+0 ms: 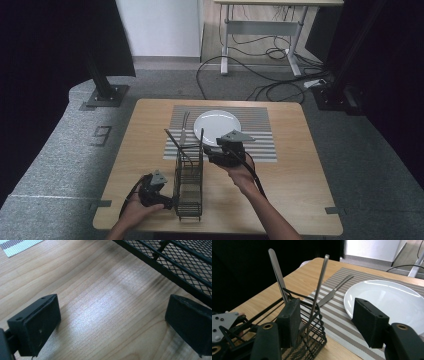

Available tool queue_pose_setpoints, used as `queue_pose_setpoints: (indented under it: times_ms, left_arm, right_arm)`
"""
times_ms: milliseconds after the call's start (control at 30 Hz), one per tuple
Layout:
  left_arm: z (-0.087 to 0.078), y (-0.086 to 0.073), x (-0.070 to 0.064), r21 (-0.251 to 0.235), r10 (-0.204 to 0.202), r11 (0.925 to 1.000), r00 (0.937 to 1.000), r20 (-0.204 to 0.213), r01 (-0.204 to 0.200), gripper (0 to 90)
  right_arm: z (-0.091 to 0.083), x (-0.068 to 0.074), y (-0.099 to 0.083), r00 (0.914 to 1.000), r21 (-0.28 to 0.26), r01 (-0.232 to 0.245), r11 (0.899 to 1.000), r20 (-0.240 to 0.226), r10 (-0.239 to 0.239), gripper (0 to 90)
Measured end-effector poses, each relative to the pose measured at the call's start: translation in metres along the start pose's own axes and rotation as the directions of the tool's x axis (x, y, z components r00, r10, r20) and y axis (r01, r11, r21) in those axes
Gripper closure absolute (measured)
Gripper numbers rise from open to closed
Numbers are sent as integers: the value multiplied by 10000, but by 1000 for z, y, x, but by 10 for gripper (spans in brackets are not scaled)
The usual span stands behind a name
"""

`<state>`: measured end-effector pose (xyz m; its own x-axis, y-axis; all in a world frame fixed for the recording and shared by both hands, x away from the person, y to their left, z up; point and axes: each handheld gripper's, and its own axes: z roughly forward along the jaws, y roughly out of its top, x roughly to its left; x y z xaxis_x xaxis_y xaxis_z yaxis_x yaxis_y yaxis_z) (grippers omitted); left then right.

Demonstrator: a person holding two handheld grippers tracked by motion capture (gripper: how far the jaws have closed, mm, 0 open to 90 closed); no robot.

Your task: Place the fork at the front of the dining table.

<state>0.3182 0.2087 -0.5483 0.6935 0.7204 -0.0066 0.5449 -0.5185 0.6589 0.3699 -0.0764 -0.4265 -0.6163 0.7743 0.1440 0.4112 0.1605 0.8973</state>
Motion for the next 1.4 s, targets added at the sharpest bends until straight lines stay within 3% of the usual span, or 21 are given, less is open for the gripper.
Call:
queue_pose_setpoints:
  times_ms: [433,1400]
  left_arm:
    - [0,0,0,0,-4,10000,10000,-3,4,0]
    - [0,0,0,4,-5,10000,10000,2,5,0]
  right_arm:
    - [15,7,4,9999,135,113,9998,-126,-111,448]
    - [42,13,-2,9984,481,457,9978,-351,-441,700]
